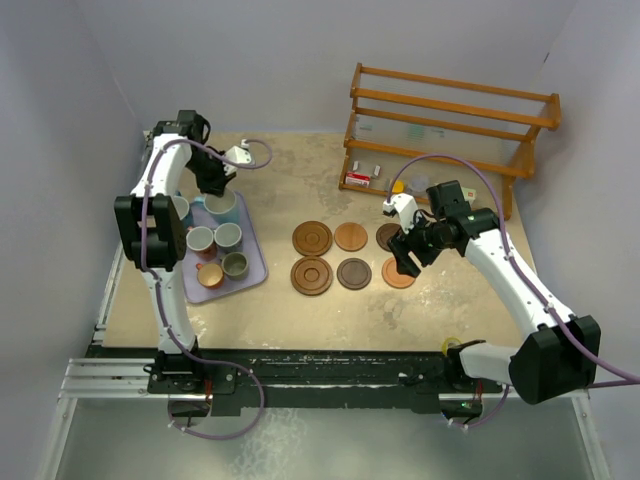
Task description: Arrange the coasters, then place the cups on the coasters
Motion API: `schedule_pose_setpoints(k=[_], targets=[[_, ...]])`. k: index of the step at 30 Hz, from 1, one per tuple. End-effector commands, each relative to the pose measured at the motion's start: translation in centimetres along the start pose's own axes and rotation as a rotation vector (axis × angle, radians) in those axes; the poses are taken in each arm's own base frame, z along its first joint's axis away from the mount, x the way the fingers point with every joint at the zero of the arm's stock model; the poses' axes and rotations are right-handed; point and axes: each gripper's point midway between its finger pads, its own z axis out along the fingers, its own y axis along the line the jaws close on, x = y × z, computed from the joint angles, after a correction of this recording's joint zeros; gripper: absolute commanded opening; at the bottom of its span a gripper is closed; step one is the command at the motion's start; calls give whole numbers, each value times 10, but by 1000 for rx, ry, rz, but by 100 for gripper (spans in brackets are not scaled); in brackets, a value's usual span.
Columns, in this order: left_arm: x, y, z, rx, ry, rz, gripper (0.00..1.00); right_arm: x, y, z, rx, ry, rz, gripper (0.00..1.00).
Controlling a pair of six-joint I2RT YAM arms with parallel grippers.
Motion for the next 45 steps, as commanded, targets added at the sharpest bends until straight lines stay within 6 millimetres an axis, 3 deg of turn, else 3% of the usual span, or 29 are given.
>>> schedule_pose_setpoints(k=[1, 7, 12, 16, 25, 30, 35, 45], targets=[[-41, 14, -68, -181, -85, -7, 3, -27, -1, -17, 32, -104, -12, 72], [-39, 22, -92, -346, -68, -69, 3, -47, -9, -28, 72, -157, -20, 72], [-55, 25, -128, -506, -134, -137, 3, -70, -19, -40, 116, -216, -32, 72], [-84, 18, -151, -595, -233, -219, 3, -103, -25, -49, 134, -311, -32, 72], [-166, -17, -161, -640, -410, -422, 3, -179, -27, -70, 95, -547, 41, 74], [-207, -37, -144, -627, -500, -520, 3, -216, -22, -82, 60, -654, 89, 75], [-243, -49, -120, -598, -571, -617, 3, -239, -18, -86, 78, -732, 119, 75], [-290, -72, -77, -564, -653, -820, 3, -246, -27, -54, 98, -699, 303, 73]])
